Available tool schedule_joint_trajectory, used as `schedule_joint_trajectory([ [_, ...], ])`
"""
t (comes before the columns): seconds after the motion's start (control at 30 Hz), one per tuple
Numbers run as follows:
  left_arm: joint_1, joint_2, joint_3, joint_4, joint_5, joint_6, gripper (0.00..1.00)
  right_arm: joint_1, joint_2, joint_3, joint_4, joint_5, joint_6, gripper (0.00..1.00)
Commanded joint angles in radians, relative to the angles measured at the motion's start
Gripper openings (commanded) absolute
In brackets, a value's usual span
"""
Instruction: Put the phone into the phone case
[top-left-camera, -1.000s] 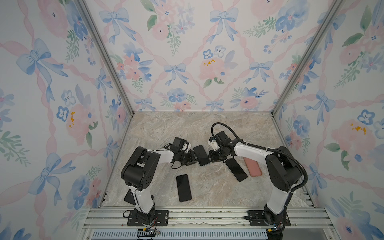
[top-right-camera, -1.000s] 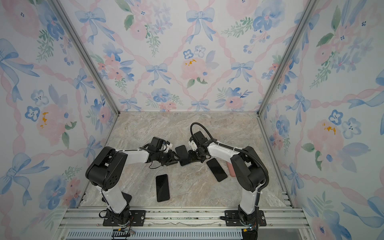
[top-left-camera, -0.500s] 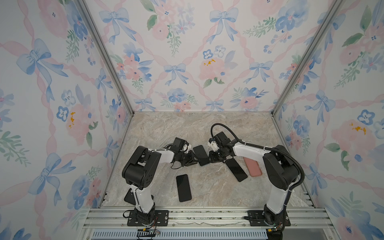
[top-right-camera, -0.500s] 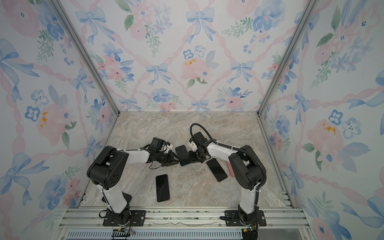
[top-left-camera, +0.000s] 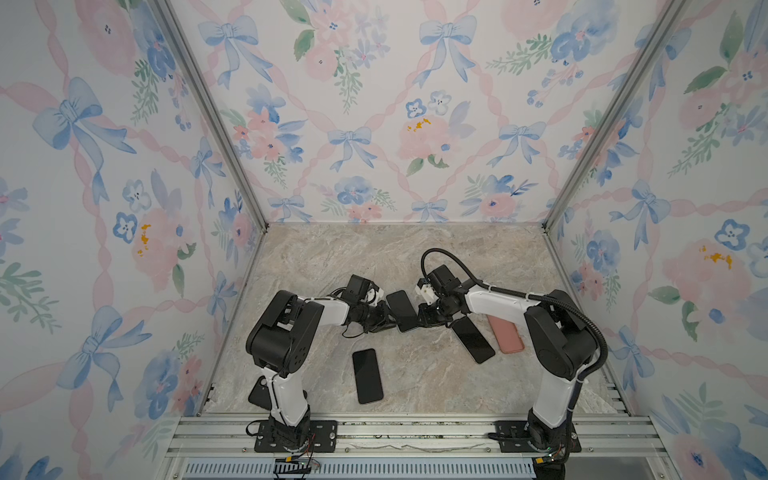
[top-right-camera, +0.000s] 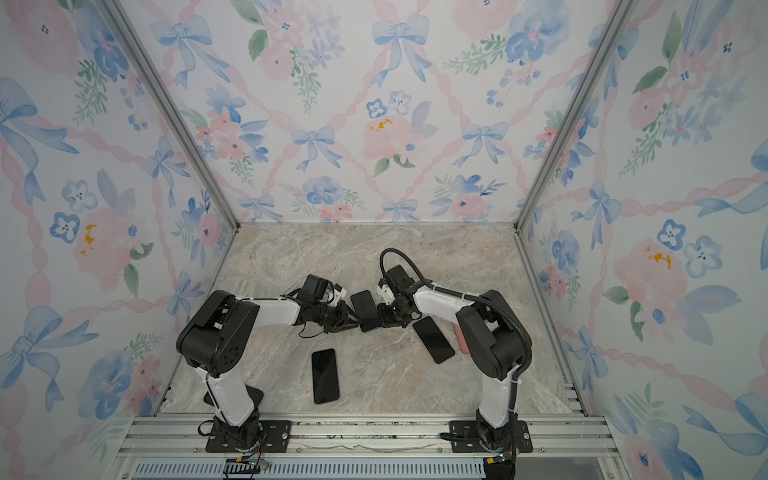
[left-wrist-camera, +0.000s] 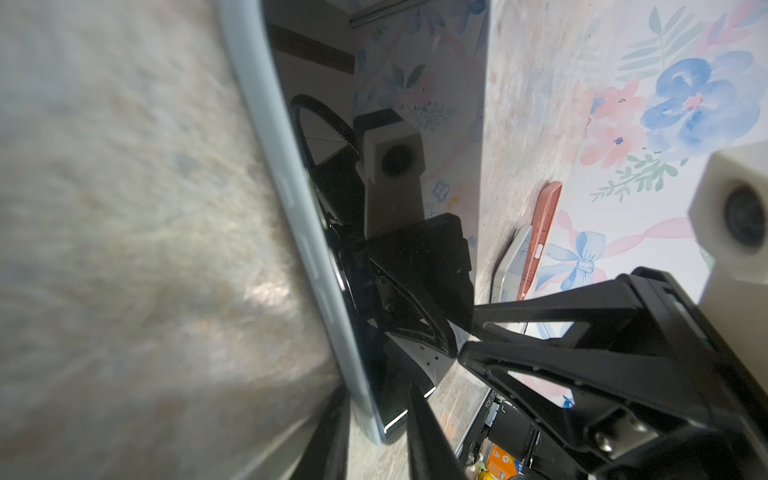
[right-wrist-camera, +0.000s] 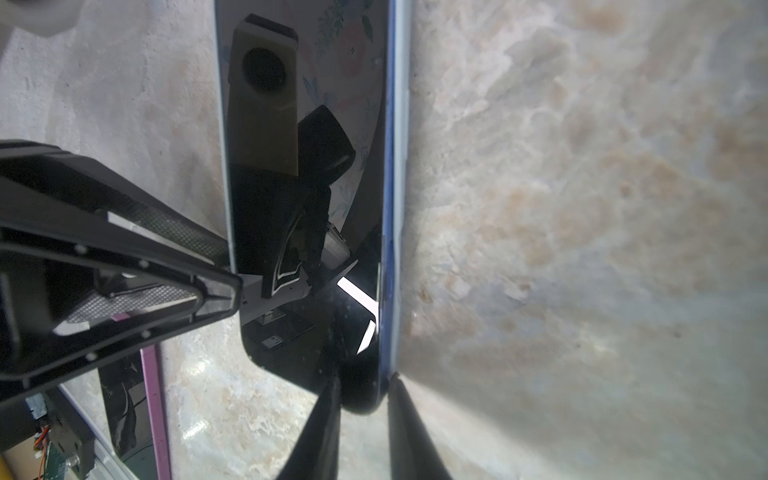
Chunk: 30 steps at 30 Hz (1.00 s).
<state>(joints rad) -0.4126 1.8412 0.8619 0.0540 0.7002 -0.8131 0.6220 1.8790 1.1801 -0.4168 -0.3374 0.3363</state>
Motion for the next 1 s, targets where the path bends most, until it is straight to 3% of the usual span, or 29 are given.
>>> schedule_joint_trajectory([
  [0.0, -0.005, 0.029, 0.000, -0.045, -0.021, 0.019, 0.26, 0.014, 0.025, -0.016, -0.016, 0.015, -0.016, 0.23],
  [0.53, 0.001, 0.023, -0.008, -0.045, -0.019, 0.022, 0.26, 0.078, 0.082, 0.016, -0.050, 0.101, -0.021, 0.17],
  [0.97, 0.038, 0.031, -0.020, -0.046, -0.012, 0.042, 0.26, 0.114, 0.103, 0.002, -0.007, 0.040, 0.006, 0.15],
])
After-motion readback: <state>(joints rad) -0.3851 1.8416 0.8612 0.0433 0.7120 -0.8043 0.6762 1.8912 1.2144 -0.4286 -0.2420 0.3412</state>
